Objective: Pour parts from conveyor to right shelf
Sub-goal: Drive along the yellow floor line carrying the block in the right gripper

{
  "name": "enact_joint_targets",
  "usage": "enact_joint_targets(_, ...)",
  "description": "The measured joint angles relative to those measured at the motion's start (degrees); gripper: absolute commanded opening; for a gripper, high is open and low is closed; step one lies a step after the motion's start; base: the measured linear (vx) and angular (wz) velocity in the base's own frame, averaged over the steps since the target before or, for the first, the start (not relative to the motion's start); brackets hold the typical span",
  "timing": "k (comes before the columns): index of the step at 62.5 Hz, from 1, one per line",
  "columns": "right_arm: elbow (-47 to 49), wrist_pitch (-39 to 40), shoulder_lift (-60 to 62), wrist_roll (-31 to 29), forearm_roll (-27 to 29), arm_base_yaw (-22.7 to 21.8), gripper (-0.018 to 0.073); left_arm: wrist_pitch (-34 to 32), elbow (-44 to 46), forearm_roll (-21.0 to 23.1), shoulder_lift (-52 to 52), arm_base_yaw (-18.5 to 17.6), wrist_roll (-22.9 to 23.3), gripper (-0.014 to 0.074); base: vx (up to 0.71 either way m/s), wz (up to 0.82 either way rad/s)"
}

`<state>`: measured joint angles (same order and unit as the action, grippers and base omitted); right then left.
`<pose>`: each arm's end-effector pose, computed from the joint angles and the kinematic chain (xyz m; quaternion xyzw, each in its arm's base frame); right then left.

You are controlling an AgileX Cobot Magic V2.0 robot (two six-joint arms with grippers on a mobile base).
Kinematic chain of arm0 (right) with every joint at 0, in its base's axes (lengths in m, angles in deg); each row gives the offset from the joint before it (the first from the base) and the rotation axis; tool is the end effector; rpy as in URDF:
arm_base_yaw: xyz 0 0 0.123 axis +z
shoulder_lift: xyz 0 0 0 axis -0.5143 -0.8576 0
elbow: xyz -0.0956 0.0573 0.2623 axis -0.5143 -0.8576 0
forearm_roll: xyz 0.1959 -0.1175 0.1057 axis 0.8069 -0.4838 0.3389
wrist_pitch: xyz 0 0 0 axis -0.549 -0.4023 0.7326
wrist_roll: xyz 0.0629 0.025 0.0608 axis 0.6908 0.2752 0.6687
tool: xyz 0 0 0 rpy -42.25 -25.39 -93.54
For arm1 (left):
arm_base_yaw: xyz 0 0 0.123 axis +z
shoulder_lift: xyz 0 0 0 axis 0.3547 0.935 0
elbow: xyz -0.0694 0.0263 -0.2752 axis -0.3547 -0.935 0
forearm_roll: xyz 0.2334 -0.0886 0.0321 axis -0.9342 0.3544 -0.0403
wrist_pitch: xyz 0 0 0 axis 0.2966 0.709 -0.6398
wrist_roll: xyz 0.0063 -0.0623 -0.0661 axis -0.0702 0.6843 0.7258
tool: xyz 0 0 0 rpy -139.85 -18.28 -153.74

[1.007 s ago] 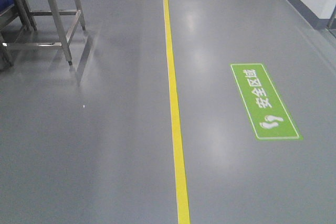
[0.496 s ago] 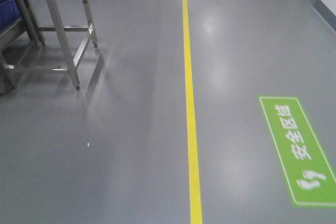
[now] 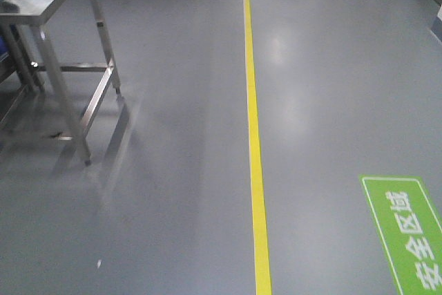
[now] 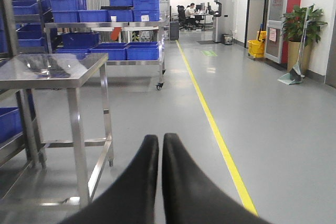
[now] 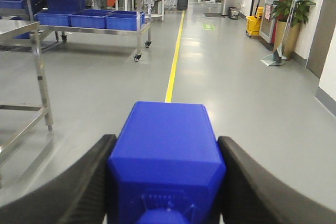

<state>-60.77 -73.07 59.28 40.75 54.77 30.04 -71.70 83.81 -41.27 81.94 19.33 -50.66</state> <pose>0.0393 0.0017 0.2524 -0.0089 0.7390 -0.0016 0.6736 0.0566 -0.0014 0.2013 0.0292 0.6936 0.0127 0.7197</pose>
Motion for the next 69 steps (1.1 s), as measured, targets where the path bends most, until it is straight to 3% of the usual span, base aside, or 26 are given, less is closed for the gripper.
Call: enact_joint_targets(69,0.0,0.0,0.0,0.0,0.0,0.0,-0.0005,0.0,0.0,0.0,0.0,0.0,0.0,-0.0006,0.76,-0.02)
